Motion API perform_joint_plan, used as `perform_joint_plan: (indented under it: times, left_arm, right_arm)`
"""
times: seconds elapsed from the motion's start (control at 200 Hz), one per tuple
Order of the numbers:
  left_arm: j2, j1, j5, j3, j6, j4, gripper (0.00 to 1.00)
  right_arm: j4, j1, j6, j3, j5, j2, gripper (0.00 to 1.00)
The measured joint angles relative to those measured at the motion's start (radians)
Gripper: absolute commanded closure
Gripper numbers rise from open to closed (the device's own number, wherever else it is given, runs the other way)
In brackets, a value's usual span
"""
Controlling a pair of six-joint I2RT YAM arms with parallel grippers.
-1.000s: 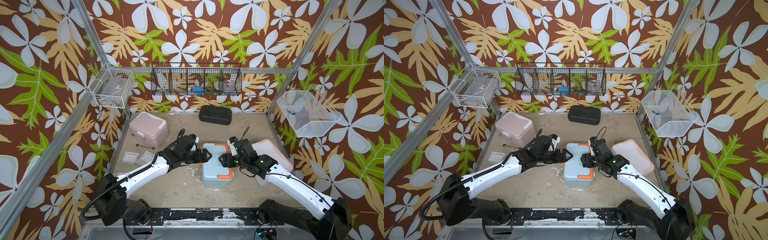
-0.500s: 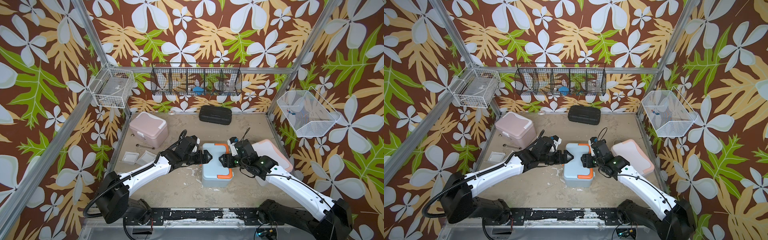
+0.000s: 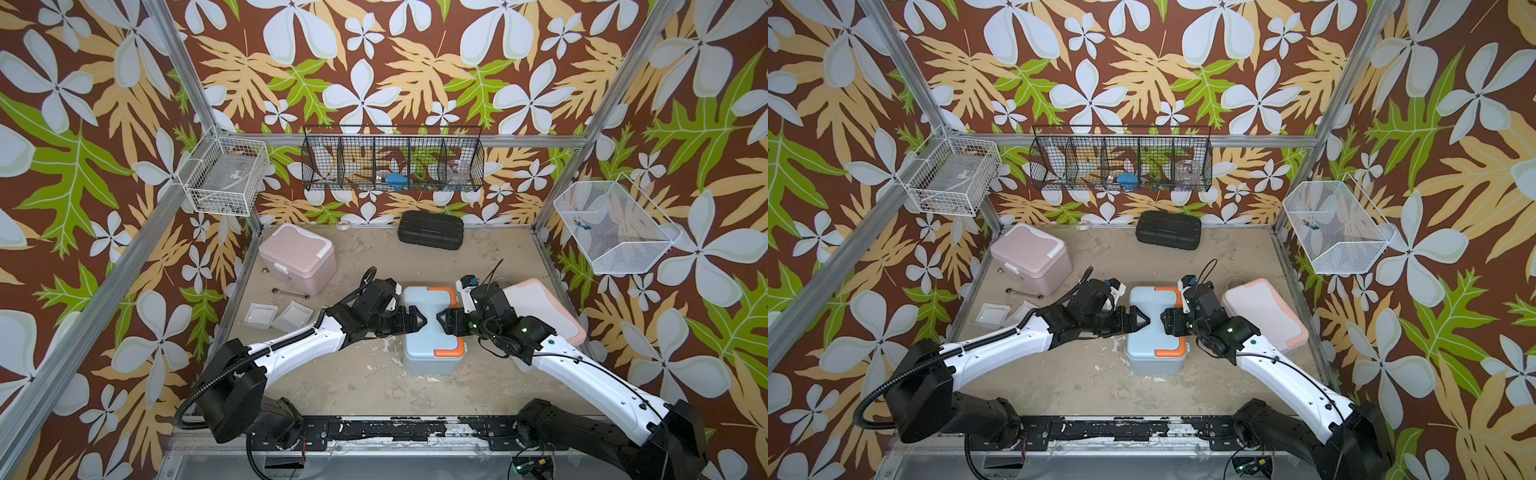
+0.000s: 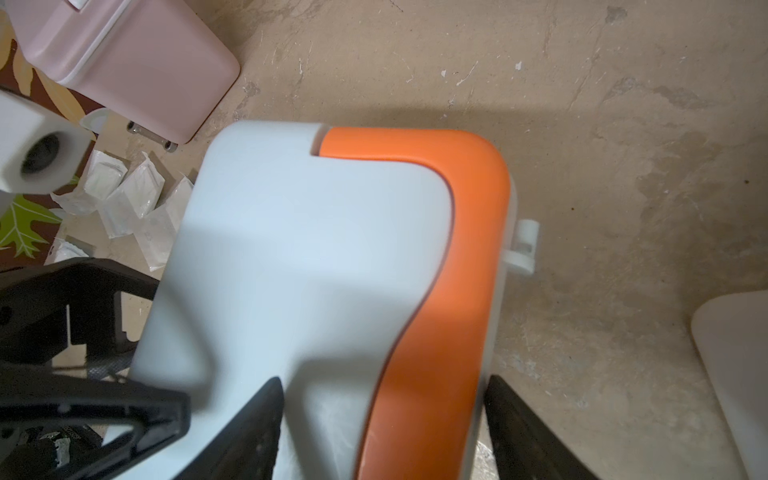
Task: Open first aid kits and take out gauze
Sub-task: Move the first aid kit to the center of the board.
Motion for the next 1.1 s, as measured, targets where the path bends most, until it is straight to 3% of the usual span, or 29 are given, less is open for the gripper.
perform_joint_plan:
  times: [0.19,0.395,0.866,1.101]
  left_arm:
    - [0.052,-0.002,-0.002,0.037,-0.013,0.002,0.08]
    - [0.148,-0.002,0.002,0.111,-0.01,0.038,0.08]
    - [0.42,0.018,-0.012,0.412,0.016,0.047,0.08]
    - [0.419,0.051,0.004,0.447,0.04,0.07,0.06]
  right_arm:
    - [0.0,-0.014,0.0,0.013,0.004,0.012,0.25]
    - [0.013,-0.1,-0.016,0.035,-0.002,0.048,0.25]
    - [0.143,-0.302,-0.04,0.104,-0.005,0.196,0.25]
    - [0.066,-0.344,-0.061,0.169,-0.039,0.217,0.17]
